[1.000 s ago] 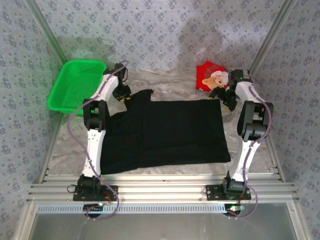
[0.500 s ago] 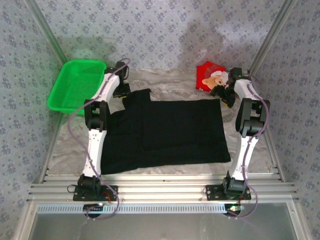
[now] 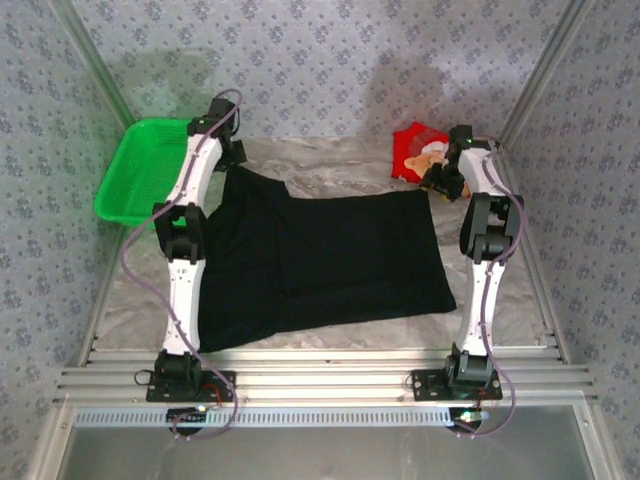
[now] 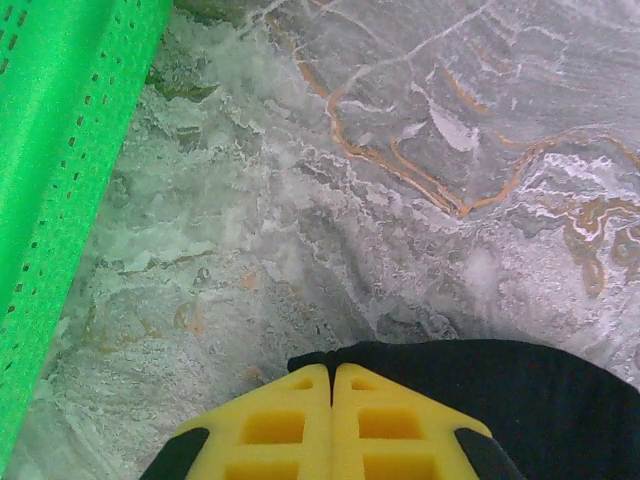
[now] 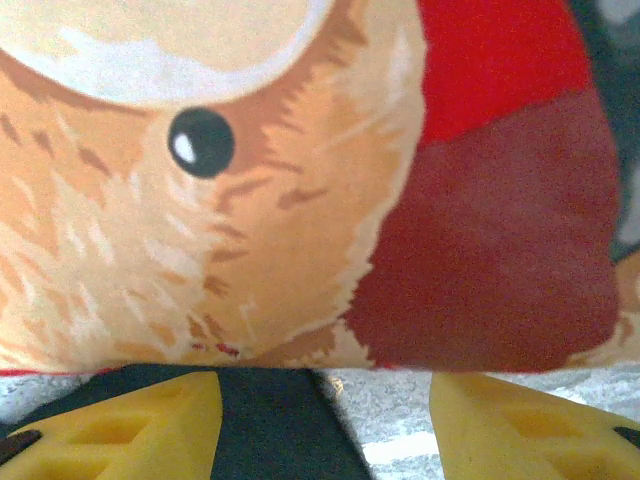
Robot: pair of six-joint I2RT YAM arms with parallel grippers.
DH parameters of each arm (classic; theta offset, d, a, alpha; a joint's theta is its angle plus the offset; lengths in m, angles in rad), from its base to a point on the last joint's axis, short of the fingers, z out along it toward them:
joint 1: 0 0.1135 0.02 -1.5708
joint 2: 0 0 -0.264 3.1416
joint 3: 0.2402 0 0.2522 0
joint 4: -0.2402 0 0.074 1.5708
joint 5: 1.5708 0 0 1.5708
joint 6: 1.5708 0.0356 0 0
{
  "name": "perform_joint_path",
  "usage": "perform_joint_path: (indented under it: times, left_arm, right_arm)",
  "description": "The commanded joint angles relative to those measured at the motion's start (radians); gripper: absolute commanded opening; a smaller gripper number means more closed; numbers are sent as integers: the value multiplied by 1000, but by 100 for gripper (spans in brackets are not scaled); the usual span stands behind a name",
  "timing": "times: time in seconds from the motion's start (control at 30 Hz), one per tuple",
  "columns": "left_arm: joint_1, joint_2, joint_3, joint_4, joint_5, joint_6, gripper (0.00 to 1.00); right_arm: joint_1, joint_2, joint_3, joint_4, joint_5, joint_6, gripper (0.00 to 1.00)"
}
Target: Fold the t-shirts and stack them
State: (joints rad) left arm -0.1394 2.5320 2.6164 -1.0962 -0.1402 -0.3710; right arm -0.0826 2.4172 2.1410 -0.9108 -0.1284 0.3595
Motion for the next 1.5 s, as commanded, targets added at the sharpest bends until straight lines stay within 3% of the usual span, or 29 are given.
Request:
perform_joint_path:
  times: [0.0, 0.63, 0.83, 1.13, 1.33, 1.47]
  left_arm:
    - [3, 18, 33, 6, 29, 38, 0]
    - [-34, 14, 2, -8, 59, 32, 0]
    - [-43, -17, -45, 4, 61, 34, 0]
    - [-38, -60, -94, 7, 53, 51, 0]
    - [-8, -104, -126, 20, 42, 50, 0]
    - [12, -144, -161, 51, 44, 46, 0]
  right_arm:
    - [11, 27, 40, -49, 49, -38, 59]
    - [63, 125, 149, -56, 54, -71, 53]
    - [70, 154, 178, -53, 70, -60, 39]
    - [70, 138, 154, -39, 94, -30, 0]
    - [38, -58, -94, 204, 119, 16, 0]
    - [32, -99, -111, 231, 95, 0, 0]
